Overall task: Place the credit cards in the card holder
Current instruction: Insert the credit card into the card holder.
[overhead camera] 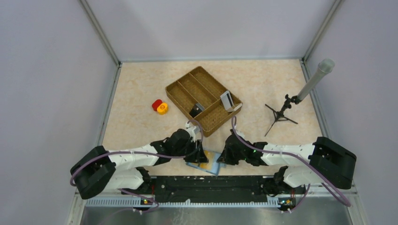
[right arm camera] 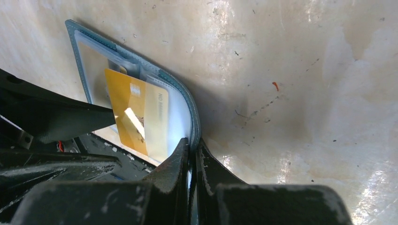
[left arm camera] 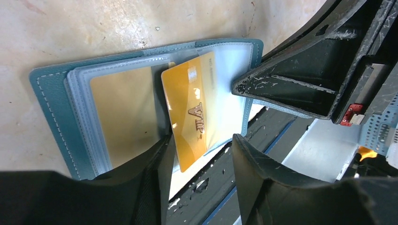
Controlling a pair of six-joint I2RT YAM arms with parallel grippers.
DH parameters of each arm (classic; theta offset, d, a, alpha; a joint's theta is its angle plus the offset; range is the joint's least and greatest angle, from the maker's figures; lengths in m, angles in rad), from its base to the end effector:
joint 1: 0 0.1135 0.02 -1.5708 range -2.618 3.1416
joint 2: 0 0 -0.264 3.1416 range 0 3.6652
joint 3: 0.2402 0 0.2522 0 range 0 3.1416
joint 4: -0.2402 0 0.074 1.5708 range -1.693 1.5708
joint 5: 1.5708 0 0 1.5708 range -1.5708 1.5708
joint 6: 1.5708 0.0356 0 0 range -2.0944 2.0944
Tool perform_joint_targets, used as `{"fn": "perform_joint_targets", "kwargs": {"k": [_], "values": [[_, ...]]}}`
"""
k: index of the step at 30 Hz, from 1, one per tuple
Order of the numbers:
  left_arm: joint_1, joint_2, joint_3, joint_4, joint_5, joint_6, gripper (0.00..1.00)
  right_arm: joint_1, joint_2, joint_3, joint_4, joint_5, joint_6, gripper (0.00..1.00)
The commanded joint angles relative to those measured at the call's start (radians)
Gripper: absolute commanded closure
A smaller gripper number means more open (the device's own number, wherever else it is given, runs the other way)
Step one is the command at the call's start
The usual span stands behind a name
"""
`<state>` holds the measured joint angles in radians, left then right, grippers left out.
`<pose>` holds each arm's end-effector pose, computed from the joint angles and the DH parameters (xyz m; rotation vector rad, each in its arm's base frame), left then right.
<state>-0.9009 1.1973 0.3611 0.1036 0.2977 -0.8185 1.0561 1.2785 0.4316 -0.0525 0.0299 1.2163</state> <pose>0.1239 -0.1732 0.1455 0.2786 2.5716 -1.1237 0.1089 0.1904 0.1367 0.2310 2.7002 0.8406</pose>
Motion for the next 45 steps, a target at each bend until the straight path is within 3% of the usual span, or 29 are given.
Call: {"fn": "perform_joint_targets", "kwargs": {"k": [1,8,15,25,28,33,45], "values": [[-0.008,-0.024,0.051,-0.214,-0.091,0.065,0.45,-0.006,-0.011,-0.019,-0.041,0.06,-0.006,1.0],[-0.023,-0.041,0.085,-0.248,-0.104,0.064,0.42,-0.008,-0.006,-0.019,-0.032,0.057,-0.016,1.0],[-0.03,0.032,0.059,-0.123,-0.043,0.034,0.41,-0.007,-0.009,-0.02,-0.031,0.054,-0.021,1.0],[-0.042,0.094,0.056,-0.006,0.0,0.003,0.42,-0.008,-0.037,-0.025,-0.032,0.054,-0.017,0.53],[-0.049,0.115,0.059,0.022,0.012,-0.005,0.43,-0.008,-0.069,-0.038,-0.043,0.063,-0.012,0.46],[-0.065,0.154,0.069,0.066,0.021,-0.014,0.43,-0.007,-0.114,-0.068,-0.061,0.079,0.004,0.48],[-0.094,0.24,0.117,0.13,0.04,-0.016,0.43,-0.007,-0.117,-0.096,-0.054,0.066,0.017,0.64]]}}
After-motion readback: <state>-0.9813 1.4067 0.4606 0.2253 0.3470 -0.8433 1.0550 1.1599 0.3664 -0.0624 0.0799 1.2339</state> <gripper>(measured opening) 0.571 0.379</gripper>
